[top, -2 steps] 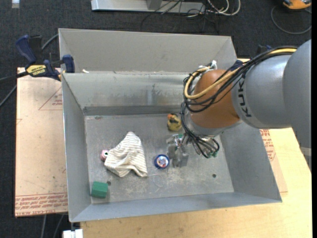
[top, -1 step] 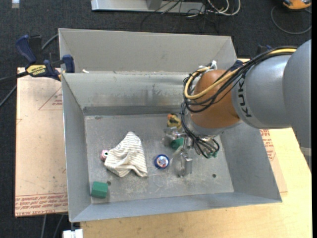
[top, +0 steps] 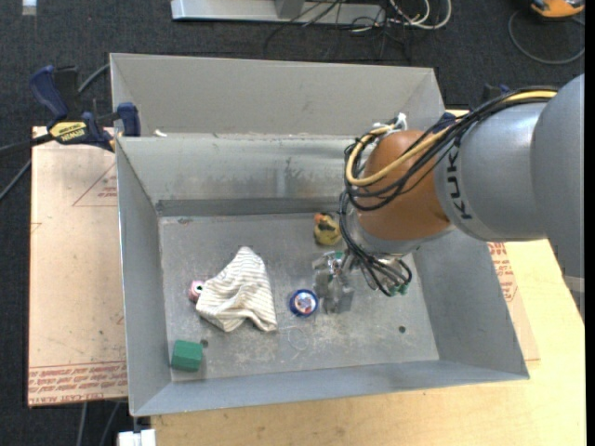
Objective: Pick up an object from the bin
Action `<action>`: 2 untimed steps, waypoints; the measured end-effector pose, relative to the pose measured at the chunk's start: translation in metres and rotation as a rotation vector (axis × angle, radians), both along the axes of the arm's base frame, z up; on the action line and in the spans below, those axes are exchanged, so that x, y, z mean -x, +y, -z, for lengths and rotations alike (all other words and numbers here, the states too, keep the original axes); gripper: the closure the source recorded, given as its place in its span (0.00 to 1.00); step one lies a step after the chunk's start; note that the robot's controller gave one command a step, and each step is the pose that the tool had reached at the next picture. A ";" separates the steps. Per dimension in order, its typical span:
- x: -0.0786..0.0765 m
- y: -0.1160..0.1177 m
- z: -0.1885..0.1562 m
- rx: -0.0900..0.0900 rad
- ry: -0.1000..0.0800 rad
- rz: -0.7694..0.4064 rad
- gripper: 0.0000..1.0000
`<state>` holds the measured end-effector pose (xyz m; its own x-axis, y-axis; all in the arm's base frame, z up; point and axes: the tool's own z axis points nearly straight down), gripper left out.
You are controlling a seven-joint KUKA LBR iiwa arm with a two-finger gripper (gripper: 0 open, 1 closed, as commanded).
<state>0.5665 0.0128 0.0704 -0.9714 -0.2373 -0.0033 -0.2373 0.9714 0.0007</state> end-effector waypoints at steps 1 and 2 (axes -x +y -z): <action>0.000 0.000 0.000 0.000 0.001 0.000 0.00; 0.000 0.000 0.000 0.000 0.000 0.000 1.00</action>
Offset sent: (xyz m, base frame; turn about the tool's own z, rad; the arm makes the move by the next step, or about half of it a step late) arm 0.0000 0.0000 0.0000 0.0000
